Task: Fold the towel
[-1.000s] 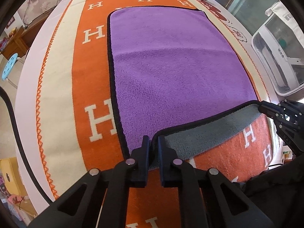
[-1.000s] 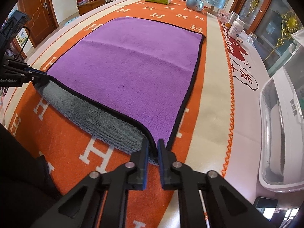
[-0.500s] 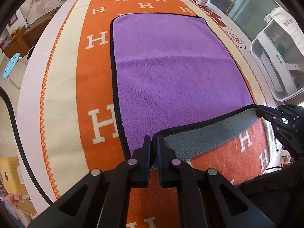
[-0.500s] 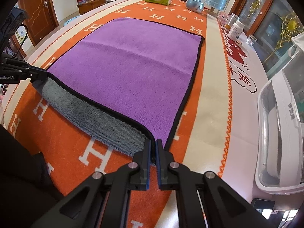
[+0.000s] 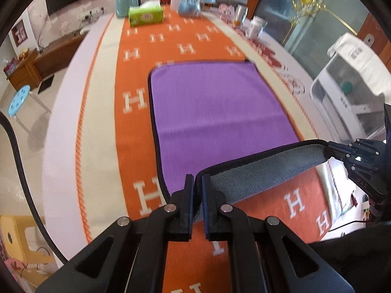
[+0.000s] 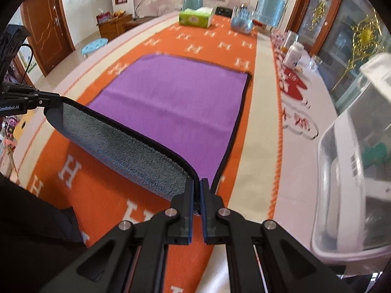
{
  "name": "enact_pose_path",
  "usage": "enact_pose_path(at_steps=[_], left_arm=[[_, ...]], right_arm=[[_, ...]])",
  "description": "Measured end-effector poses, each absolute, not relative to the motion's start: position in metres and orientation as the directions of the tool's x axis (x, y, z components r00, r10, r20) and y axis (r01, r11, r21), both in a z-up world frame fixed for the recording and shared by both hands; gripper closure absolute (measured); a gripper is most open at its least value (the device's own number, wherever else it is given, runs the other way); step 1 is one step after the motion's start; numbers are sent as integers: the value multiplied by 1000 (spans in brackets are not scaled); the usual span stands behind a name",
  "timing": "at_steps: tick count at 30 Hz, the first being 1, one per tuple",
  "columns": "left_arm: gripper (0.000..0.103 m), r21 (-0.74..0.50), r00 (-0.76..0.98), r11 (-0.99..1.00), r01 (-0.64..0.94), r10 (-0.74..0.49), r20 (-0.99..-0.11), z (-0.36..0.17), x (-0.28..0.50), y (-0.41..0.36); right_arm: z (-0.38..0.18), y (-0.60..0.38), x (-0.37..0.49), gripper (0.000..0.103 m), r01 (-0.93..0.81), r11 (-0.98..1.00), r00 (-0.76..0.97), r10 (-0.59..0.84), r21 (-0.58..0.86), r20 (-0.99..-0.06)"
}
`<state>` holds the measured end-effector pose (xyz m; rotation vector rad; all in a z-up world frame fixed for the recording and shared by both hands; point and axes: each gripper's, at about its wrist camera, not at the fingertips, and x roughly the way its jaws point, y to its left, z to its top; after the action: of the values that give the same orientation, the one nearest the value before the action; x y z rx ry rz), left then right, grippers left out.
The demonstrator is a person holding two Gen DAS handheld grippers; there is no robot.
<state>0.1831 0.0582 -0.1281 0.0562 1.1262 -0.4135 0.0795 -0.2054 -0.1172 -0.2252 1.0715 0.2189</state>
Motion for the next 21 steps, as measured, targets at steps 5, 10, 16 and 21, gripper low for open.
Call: enact_pose_path(at_steps=[5,10,16,21], left_arm=[[99,-147,454,926,348,-304,-838,-98,200,61],[99,-131,536,933,335,-303,-788,-74,224,63],[99,-119,598,941,318,-296,-745,-64,257,62],[99,-118,636,947,299,-290,-715,-64,286,58]], right_arm=[[-88,-206,100,99,-274,957,539,68,-99,-840],[-68,-211,126,99,-238,963,618,52,-124,-784],[-56,-213,158,99,-215,964,690,35,-159,-723],[-55,-213,187,99,-184,964,739,6,-193,-674]])
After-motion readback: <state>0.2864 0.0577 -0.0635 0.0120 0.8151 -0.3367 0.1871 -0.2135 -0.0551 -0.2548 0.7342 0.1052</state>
